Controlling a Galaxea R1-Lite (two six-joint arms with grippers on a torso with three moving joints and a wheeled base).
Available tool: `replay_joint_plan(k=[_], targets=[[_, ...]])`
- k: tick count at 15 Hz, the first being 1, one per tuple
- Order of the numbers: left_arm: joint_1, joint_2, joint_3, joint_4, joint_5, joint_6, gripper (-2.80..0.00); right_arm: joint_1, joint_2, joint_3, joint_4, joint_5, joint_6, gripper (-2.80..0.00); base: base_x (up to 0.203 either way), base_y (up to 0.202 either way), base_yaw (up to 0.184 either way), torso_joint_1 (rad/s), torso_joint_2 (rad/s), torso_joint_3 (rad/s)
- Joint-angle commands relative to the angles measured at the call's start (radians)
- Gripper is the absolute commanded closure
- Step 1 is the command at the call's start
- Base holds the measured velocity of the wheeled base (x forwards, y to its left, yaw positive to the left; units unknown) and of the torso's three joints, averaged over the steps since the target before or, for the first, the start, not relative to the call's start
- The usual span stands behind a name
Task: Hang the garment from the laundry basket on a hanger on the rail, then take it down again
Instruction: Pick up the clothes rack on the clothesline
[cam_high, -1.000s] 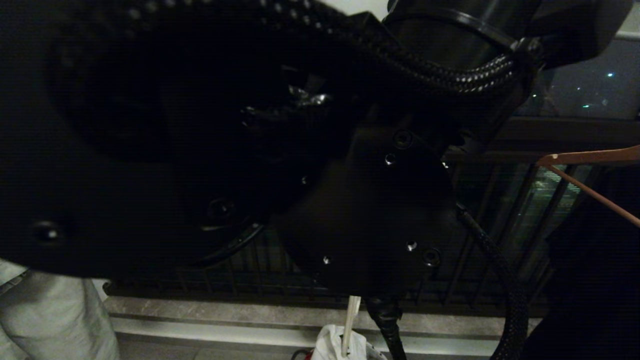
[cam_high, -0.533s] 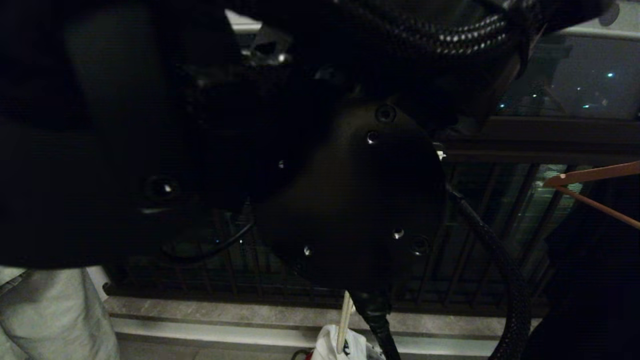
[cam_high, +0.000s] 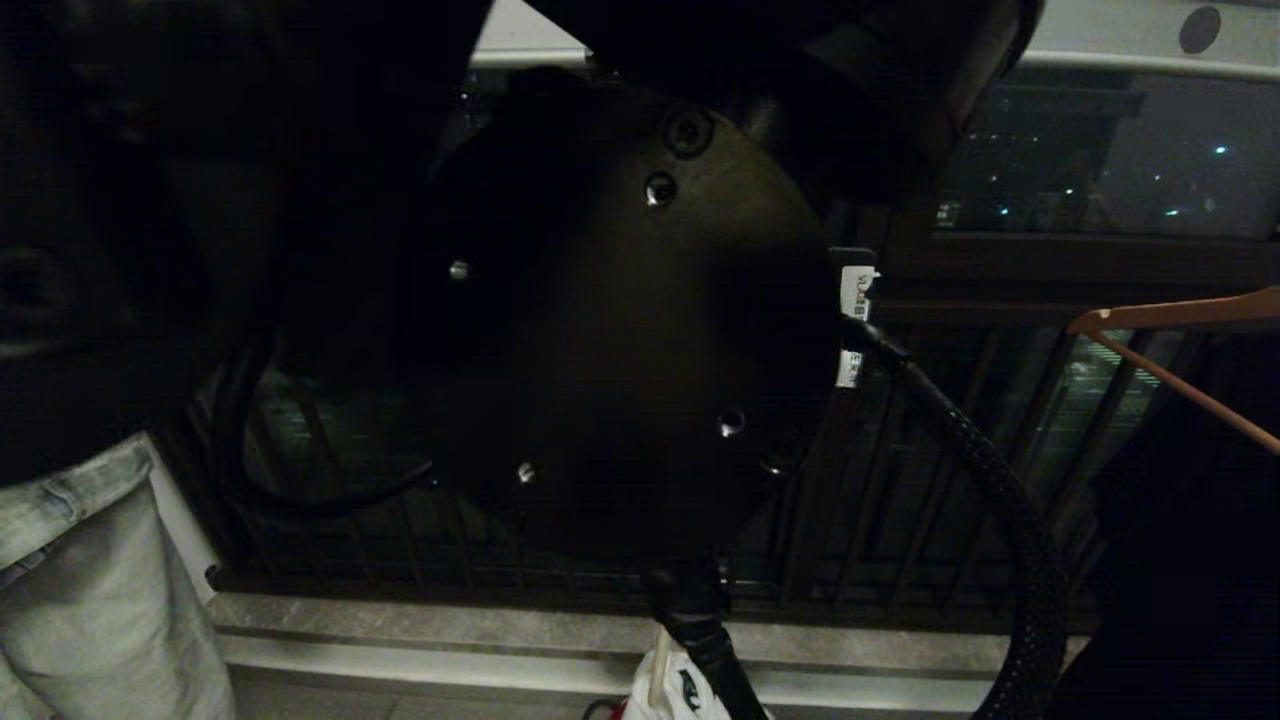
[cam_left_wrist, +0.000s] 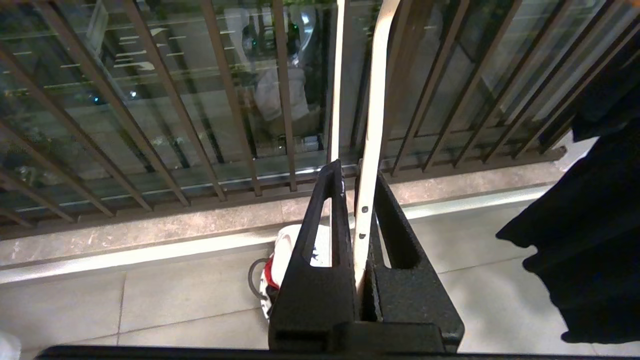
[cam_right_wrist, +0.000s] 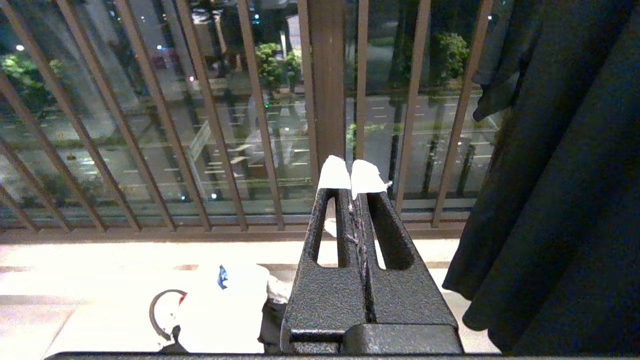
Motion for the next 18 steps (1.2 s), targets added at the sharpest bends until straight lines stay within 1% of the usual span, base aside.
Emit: replay_joint_plan(k=[1, 3, 9, 15, 17, 18], targets=[[0.000, -0.018, 0.020, 0.003, 0.005, -0.003, 0.00, 0.000, 0.001, 0.000, 0.000, 0.000, 0.001, 0.00, 0.000, 0.000, 0.000, 0.000, 0.00, 0.000], [-0.002, -0.029, 0.041, 0.001, 0.005, -0.004, 0.00, 0.000, 0.001, 0.000, 0.000, -0.001, 0.001, 0.00, 0.000, 0.000, 0.000, 0.000, 0.00, 0.000], [-0.014, -0.100, 0.050, 0.001, 0.003, -0.004, 0.00, 0.000, 0.001, 0.000, 0.000, -0.001, 0.001, 0.00, 0.000, 0.000, 0.000, 0.000, 0.00, 0.000], [-0.053, -0.190, 0.121, 0.001, -0.005, -0.008, 0.00, 0.000, 0.001, 0.000, 0.000, -0.001, 0.001, 0.00, 0.000, 0.000, 0.000, 0.000, 0.00, 0.000], [-0.060, -0.243, 0.160, 0.000, -0.026, -0.010, 0.00, 0.000, 0.001, 0.000, 0.000, -0.001, 0.001, 0.00, 0.000, 0.000, 0.000, 0.000, 0.00, 0.000], [-0.061, -0.283, 0.190, 0.000, -0.072, -0.012, 0.00, 0.000, 0.001, 0.000, 0.000, 0.000, 0.001, 0.00, 0.000, 0.000, 0.000, 0.000, 0.00, 0.000]])
